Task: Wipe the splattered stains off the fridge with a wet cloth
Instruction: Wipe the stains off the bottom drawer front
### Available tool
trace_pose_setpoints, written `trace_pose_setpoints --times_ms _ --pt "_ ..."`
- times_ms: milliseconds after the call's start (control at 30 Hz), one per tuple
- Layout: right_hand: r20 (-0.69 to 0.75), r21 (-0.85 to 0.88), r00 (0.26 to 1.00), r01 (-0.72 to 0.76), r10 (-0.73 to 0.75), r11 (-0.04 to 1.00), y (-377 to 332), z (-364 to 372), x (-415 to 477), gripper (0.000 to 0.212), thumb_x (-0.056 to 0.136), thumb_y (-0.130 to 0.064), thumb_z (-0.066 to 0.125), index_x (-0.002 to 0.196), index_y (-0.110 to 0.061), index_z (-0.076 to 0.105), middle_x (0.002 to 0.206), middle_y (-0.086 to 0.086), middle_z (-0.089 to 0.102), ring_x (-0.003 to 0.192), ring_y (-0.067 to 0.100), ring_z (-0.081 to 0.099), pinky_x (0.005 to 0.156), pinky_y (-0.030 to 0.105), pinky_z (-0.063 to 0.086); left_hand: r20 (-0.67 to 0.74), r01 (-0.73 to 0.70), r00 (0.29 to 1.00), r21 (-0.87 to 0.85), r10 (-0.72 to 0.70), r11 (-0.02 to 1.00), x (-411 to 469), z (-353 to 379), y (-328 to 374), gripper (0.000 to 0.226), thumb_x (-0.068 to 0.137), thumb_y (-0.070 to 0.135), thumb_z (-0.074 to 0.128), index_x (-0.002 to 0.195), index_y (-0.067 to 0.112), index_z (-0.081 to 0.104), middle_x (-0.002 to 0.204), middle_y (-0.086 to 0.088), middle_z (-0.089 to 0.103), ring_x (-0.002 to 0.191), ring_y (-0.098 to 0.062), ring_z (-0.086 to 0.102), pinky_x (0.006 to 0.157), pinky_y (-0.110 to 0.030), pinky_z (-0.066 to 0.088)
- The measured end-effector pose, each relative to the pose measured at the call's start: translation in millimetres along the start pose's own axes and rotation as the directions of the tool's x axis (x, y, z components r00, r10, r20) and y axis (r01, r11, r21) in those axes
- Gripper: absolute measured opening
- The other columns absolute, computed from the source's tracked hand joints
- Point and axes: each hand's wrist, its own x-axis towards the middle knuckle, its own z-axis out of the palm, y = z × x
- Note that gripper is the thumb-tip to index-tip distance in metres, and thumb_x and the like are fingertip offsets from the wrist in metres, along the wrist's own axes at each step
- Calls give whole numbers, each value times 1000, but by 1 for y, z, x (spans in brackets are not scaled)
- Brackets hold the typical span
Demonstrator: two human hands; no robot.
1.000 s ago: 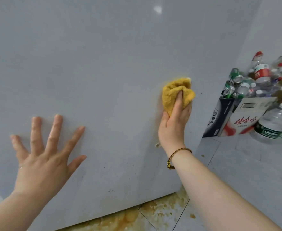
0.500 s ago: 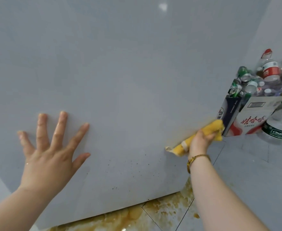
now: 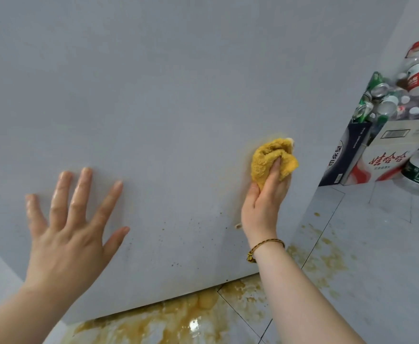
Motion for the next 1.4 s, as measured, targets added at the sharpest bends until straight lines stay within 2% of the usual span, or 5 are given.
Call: trace_pose_setpoints --times_ms 433,533,833,1167,1400 --pt "47 380 363 -868 931 319 91 5 -49 47 99 -22 23 146 -23 18 144 9 38 125 33 45 101 50 40 -46 3 999 13 -2 1000 -8 15 -5 62 91 56 19 146 33 2 145 -13 10 141 -18 -16 82 -76 35" --pt "78 403 450 -831 890 385 68 18 -57 75 81 -71 34 144 -35 15 149 17 28 133 38 34 96 46 43 -12 22 1000 15 -22 1000 -7 13 -4 59 91 57 18 143 29 17 144 -15 12 141 -18 -16 82 -76 34" --pt "-73 -43 959 272 -274 961 -21 49 -53 40 97 -19 23 137 -20 20 144 24 21 132 37 13 113 28 4 22 2 1000 54 -3 999 -12 9 -8 64 91 58 9 136 17 31 145 -17 15 140 -17 -17 108 -55 -3" --pt "699 -85 23 995 -715 -52 80 12 -66 37 87 -5 32 117 -23 43 155 8 -14 143 24 -8 115 35 7 71 -30 997 -9 31 1000 -49 4 -36 54 94 52 10 143 29 14 140 -19 26 142 -10 -10 114 -40 -4" --pt "156 -254 658 748 -737 613 -13 30 -16 44 91 -6 26 132 -23 28 150 13 13 143 22 2 116 33 3 99 249 965 -52 -243 967 -60 -1 -57 69 92 56 11 135 6 31 138 -21 25 133 -27 5 114 -27 -8"
